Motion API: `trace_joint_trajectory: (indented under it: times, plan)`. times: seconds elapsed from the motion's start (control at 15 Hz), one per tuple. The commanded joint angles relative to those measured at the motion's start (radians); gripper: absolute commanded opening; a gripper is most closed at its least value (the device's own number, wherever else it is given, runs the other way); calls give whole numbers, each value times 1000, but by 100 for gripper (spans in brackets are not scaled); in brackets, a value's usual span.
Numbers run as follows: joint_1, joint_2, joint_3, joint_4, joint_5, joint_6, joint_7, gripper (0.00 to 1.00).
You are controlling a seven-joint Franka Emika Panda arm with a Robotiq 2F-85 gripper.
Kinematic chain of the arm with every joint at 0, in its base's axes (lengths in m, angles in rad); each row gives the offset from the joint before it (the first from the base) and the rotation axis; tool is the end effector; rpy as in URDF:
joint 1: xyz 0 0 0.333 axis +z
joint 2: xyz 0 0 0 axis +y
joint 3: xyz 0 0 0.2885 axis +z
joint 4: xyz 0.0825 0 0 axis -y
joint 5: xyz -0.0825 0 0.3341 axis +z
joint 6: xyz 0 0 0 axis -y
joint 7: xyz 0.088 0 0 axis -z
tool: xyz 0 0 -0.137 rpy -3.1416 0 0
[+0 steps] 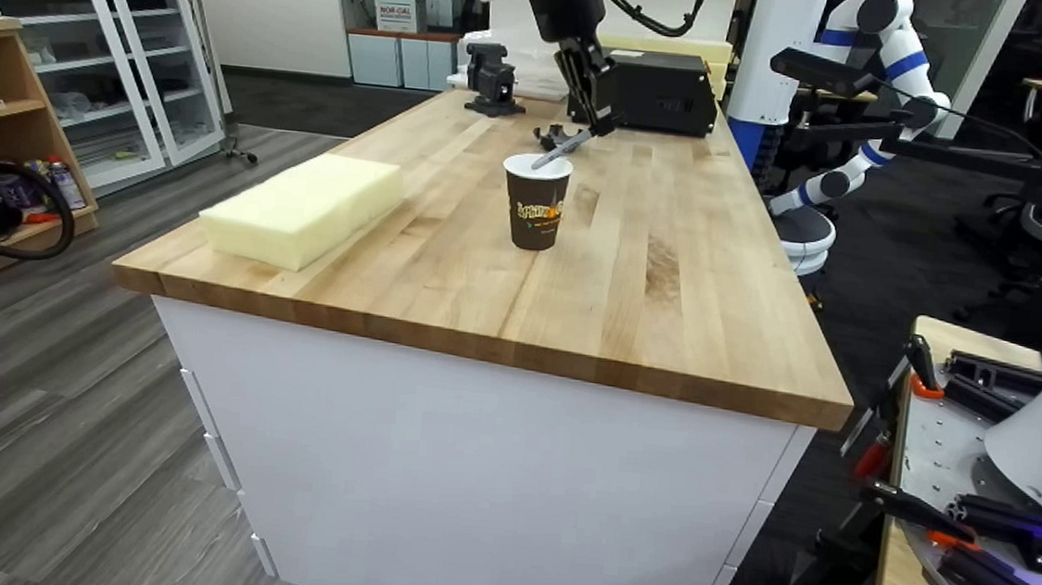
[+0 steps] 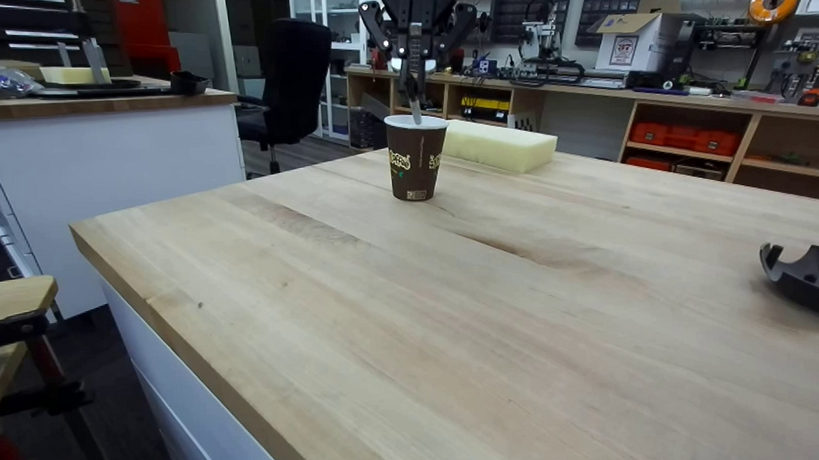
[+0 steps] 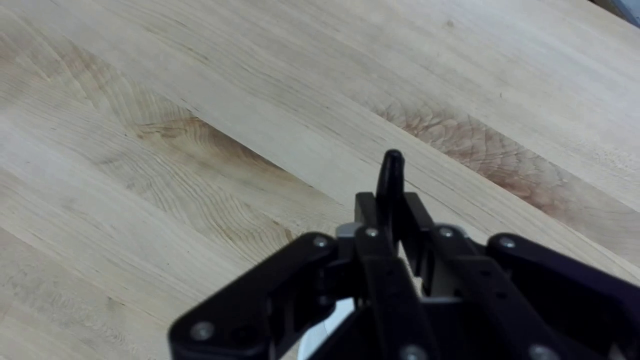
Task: Remove the marker from the cup,move the cup to the left and put the marker in the cup
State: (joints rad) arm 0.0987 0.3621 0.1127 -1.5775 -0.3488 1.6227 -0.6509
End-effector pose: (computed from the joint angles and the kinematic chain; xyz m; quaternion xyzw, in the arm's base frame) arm 0.5622 0.0683 0.3793 0.8718 0.4402 -0.1831 0.1126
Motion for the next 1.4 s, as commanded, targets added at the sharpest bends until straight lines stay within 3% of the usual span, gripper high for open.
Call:
trace_joint_trajectory:
  times: [0.0,0.6,0.73,1.33]
  plan:
    - [14,37,2,66,-23,-50,0,4]
    - [19,77,2,120,-25,-57,-10,4]
    - [20,82,2,130,-26,-55,-9,41]
    - [27,62,9,127,-49,58,-6,98]
